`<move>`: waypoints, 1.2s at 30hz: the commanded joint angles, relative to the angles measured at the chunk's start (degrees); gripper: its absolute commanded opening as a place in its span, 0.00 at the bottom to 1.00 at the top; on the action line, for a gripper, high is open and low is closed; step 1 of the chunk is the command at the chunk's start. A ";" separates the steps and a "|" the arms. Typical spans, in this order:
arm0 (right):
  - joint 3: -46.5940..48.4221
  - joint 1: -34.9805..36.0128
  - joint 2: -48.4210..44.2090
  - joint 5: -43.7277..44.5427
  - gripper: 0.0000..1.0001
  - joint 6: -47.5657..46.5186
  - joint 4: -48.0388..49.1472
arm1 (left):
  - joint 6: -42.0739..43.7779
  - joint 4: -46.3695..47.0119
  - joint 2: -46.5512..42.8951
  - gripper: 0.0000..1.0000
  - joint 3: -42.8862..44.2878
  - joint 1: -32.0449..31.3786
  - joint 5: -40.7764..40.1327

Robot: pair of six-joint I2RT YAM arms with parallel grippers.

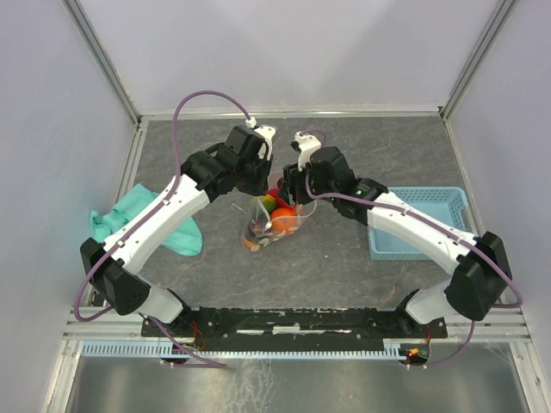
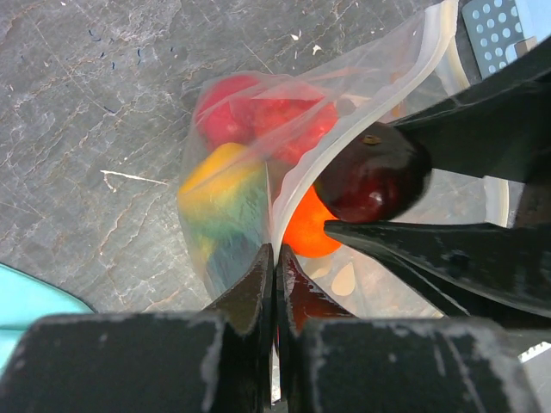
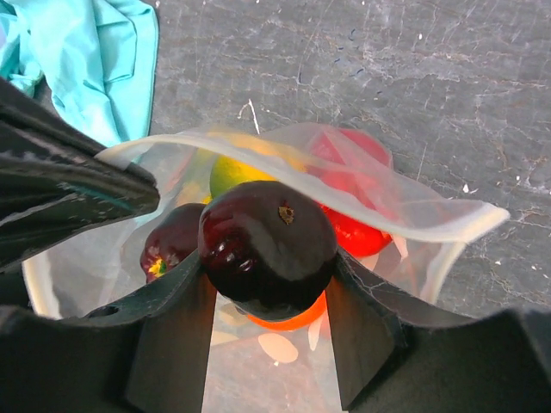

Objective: Place the food in the zip-top bag and seal the zipper
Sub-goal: Place the fake fruit in the zipper food storage bag.

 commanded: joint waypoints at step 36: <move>11.07 0.20 -1.27 18.74 0.49 7.53 -25.30 | 0.13 3.83 -2.10 0.03 -1.35 -0.15 1.32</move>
